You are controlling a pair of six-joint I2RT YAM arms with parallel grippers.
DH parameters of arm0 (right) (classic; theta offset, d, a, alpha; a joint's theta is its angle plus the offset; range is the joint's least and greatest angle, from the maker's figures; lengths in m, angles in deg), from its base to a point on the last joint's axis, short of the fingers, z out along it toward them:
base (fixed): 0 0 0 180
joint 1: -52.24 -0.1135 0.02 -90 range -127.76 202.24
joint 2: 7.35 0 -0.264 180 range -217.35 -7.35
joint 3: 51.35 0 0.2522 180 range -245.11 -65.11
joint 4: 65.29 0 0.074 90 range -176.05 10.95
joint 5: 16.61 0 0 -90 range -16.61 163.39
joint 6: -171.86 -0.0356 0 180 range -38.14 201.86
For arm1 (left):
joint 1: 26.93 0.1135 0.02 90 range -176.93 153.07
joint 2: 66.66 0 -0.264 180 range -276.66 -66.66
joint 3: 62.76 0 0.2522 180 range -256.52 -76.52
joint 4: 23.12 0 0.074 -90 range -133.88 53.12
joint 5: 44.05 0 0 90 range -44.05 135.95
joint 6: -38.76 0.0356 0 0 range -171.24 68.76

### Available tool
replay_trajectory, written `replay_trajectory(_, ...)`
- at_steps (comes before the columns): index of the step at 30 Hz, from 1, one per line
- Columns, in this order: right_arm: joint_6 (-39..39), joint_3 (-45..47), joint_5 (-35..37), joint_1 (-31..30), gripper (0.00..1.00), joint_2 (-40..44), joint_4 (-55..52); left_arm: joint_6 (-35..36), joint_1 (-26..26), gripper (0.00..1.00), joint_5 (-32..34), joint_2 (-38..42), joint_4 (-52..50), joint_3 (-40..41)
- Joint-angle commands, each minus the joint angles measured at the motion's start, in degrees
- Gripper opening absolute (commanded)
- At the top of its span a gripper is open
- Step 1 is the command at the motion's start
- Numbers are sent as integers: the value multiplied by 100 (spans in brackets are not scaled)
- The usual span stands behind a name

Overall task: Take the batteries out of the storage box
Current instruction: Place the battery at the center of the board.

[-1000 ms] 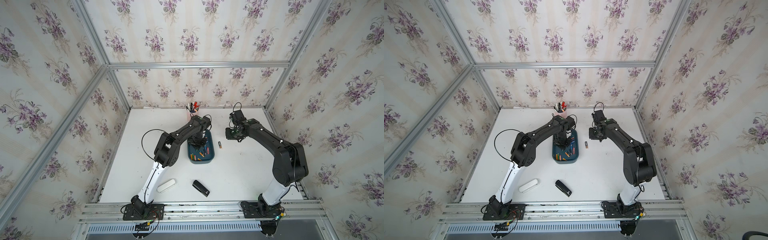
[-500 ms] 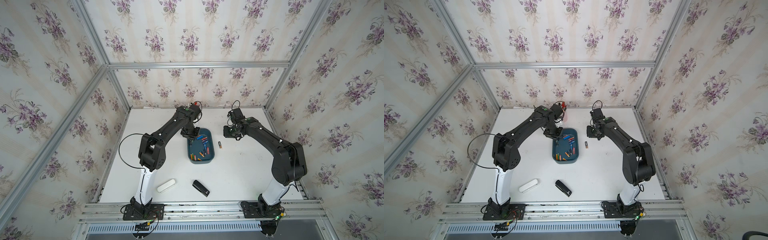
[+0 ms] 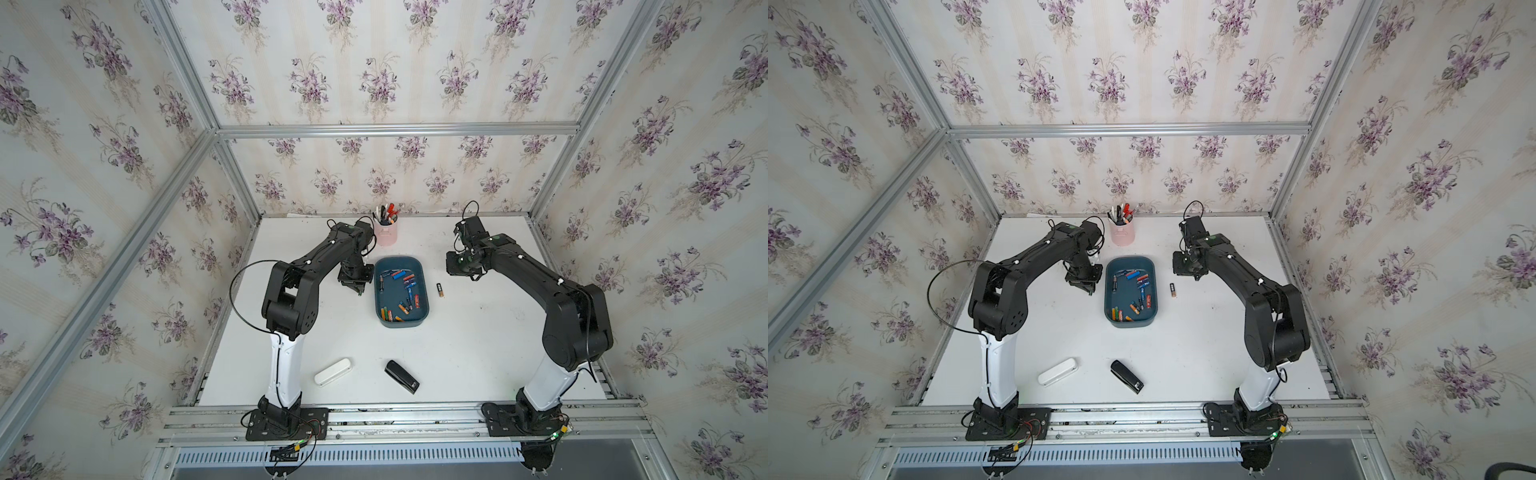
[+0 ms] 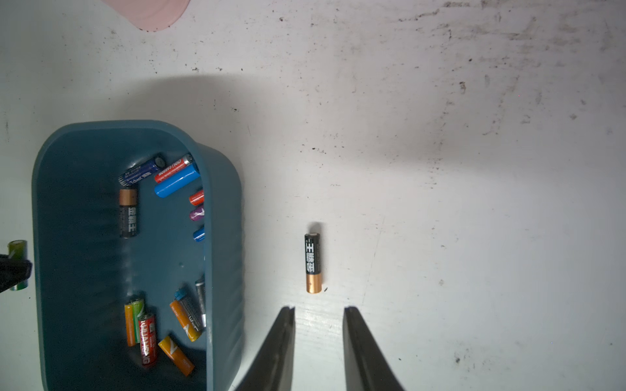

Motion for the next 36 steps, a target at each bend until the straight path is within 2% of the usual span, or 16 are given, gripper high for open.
replay_trajectory(1, 24, -3, 63, -1, 30, 17, -85, -23, 40, 15, -55, -166, 175, 10)
replay_trajectory(21, 9, -61, 37, -21, 31, -98, -119, 8, 137, 16, -106, -635, 422, 130)
replay_trajectory(28, 25, -58, 43, -27, 31, -90, -120, -19, 133, 25, -58, -556, 392, 86)
replay_trajectory(36, 2, -113, 26, -89, 31, -75, -129, 16, 136, 27, -28, -521, 294, -35)
